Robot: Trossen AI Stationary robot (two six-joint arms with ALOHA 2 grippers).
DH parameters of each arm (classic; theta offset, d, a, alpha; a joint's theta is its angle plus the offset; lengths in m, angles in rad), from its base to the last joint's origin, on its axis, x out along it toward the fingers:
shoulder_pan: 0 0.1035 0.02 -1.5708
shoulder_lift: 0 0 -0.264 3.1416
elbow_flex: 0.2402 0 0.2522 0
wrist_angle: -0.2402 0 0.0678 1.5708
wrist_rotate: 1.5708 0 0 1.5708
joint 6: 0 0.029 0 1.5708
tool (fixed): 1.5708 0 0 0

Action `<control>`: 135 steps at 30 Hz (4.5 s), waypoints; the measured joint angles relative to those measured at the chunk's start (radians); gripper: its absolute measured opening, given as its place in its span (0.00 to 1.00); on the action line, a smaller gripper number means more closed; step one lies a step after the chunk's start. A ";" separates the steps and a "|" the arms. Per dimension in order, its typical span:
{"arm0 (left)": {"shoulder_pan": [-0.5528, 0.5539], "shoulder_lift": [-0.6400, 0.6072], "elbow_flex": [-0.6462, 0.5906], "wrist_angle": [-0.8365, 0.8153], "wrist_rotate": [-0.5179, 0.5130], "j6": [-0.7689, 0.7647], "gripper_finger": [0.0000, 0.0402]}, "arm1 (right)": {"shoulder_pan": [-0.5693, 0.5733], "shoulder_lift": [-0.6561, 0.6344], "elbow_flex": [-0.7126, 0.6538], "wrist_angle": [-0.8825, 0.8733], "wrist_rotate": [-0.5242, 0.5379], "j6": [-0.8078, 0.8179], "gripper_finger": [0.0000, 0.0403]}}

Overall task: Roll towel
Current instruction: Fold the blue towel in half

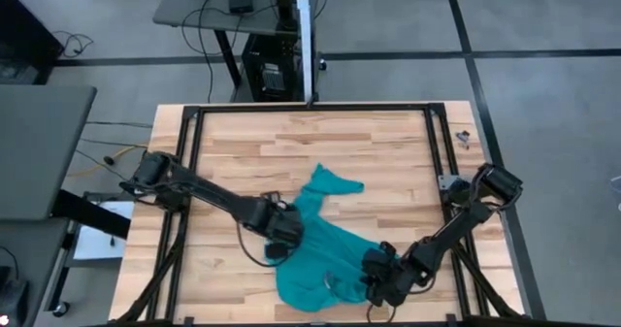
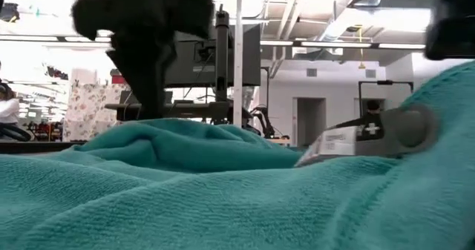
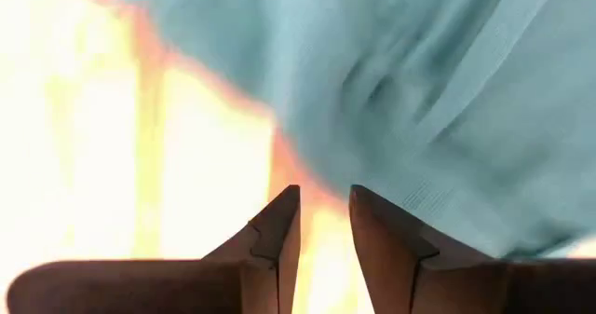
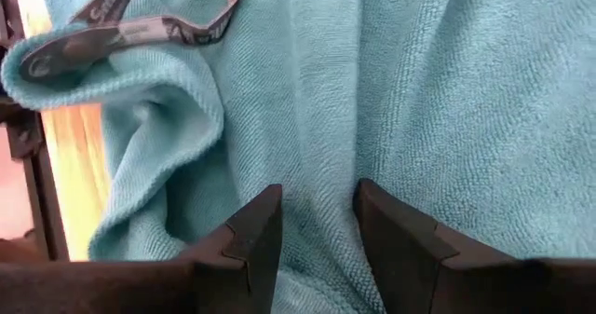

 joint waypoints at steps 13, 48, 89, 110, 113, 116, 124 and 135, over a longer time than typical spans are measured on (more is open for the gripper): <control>0.037 -0.132 -0.102 0.625 0.020 -0.034 0.20 | -0.037 -0.122 -0.010 -0.052 0.050 -0.160 0.34; 0.045 -0.008 -0.076 0.143 0.047 -0.145 0.20 | 0.111 -0.159 -0.012 -0.502 -0.089 0.290 0.34; -0.140 -0.120 -0.033 0.668 0.083 -0.252 0.20 | 0.196 -0.040 0.225 -0.282 0.084 -0.508 0.42; 0.046 0.229 -0.029 0.781 0.158 -0.196 0.20 | 0.147 0.046 0.244 -0.210 0.082 -0.490 0.31; 0.097 0.225 -0.027 0.723 0.152 -0.146 0.20 | 0.150 0.046 0.249 -0.169 0.064 -0.490 0.14; 0.146 0.220 -0.027 0.685 0.152 -0.092 0.20 | 0.152 0.046 0.249 -0.118 0.022 -0.489 0.03; 0.242 0.220 -0.026 0.667 0.152 -0.030 0.20 | 0.154 0.046 0.249 0.068 -0.018 -0.450 0.01; 0.282 0.219 -0.028 0.687 0.187 -0.029 0.20 | 0.101 0.046 0.249 0.165 -0.029 -0.373 0.06</control>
